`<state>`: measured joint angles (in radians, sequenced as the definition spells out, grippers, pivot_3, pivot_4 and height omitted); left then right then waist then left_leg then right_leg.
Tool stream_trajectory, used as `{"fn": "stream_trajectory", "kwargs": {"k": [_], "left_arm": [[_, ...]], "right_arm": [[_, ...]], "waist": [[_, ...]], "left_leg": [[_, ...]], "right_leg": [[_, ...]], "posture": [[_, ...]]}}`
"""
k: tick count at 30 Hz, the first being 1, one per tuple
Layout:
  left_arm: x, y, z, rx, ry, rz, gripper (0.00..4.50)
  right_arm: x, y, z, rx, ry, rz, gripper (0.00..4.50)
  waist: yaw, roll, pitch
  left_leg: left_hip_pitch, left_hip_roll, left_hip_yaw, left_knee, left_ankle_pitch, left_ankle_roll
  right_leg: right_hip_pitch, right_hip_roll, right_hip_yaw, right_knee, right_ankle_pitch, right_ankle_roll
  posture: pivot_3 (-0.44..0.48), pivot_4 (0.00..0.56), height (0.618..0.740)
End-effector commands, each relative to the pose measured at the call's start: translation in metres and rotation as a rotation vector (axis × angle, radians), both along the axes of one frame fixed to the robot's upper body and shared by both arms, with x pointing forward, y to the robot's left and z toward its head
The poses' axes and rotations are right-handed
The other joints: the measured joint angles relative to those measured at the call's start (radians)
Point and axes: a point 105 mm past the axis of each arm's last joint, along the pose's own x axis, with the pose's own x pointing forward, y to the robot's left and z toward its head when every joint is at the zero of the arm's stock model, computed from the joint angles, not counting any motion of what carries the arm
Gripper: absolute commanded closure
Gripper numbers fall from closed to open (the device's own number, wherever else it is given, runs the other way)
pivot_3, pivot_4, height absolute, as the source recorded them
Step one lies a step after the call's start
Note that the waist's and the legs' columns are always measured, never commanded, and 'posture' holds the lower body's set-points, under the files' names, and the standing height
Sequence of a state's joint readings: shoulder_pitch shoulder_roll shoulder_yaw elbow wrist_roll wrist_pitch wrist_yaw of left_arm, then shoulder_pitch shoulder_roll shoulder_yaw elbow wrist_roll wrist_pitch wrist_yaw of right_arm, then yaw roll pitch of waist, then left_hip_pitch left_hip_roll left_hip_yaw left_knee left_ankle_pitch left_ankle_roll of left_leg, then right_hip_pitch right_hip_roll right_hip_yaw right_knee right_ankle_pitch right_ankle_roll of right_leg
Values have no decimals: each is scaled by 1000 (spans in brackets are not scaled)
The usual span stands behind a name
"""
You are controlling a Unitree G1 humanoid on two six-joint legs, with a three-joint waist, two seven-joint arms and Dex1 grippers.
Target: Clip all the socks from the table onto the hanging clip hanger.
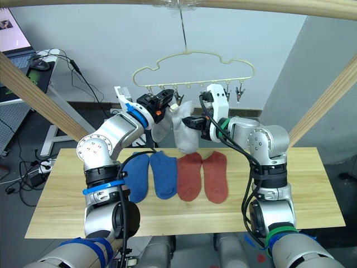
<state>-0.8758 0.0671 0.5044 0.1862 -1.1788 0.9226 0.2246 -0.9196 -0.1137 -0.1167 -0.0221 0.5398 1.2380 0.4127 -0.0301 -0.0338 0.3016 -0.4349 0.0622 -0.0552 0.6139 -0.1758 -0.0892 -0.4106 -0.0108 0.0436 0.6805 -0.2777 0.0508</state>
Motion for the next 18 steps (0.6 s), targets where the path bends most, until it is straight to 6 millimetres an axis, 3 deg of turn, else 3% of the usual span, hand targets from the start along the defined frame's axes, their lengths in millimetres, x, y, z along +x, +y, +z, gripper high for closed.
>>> {"fn": "stream_trajectory", "kwargs": {"k": [1, 18], "left_arm": [[-2, 2, 1, 8, -11, 9, 4203], [0, 1, 0, 17, -15, 4, 4203]], "right_arm": [[-5, 4, 21, 53, -67, 32, 4412], [-3, 5, 28, 73, -75, 26, 4412]], "waist": [[0, 0, 0], [1, 0, 0]], "left_leg": [[0, 0, 0, 0, 0, 0], [0, 0, 0, 0, 0, 0]], "right_leg": [[0, 0, 0, 0, 0, 0], [0, 0, 0, 0, 0, 0]], "posture": [[22, 234, 740], [15, 231, 740]]}}
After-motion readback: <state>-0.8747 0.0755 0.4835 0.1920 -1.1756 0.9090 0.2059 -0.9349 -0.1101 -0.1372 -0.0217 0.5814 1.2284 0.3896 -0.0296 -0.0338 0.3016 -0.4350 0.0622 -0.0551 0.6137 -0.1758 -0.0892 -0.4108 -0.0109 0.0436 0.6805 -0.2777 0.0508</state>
